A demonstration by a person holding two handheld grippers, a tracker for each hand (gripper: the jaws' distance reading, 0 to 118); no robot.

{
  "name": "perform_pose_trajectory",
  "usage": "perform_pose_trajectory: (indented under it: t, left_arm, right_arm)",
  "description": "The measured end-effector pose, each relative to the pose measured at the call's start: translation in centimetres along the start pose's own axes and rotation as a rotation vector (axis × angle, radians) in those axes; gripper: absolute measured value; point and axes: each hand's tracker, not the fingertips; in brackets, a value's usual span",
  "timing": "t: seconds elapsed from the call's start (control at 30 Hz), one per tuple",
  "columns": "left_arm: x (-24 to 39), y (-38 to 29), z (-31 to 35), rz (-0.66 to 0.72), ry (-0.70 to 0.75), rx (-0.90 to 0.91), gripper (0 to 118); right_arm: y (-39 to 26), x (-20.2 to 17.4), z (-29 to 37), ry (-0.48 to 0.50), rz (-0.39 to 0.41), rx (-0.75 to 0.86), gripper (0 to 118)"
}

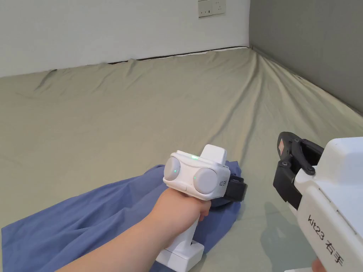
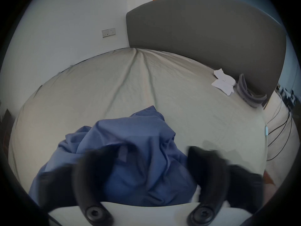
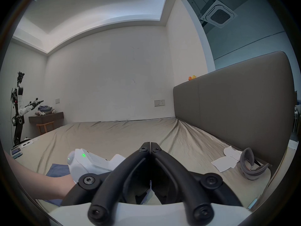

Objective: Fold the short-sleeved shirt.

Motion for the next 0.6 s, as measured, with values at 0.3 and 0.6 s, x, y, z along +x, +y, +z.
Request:
perform_pose_trajectory:
  t: [0.3,0.6]
  left_arm:
    - [-6.9,-3.8,15.8,0.148,0.054,0.349,98]
    - [-14.6,-13.7,33.7,0.218,0.453,0.529,0]
  right_arm:
    - [-0.1,-2.2,-0.7,0.065,0.056,-0.009,0]
    - [-0.2,-6.8,-0.4,0.186,0.179,-0.042,0]
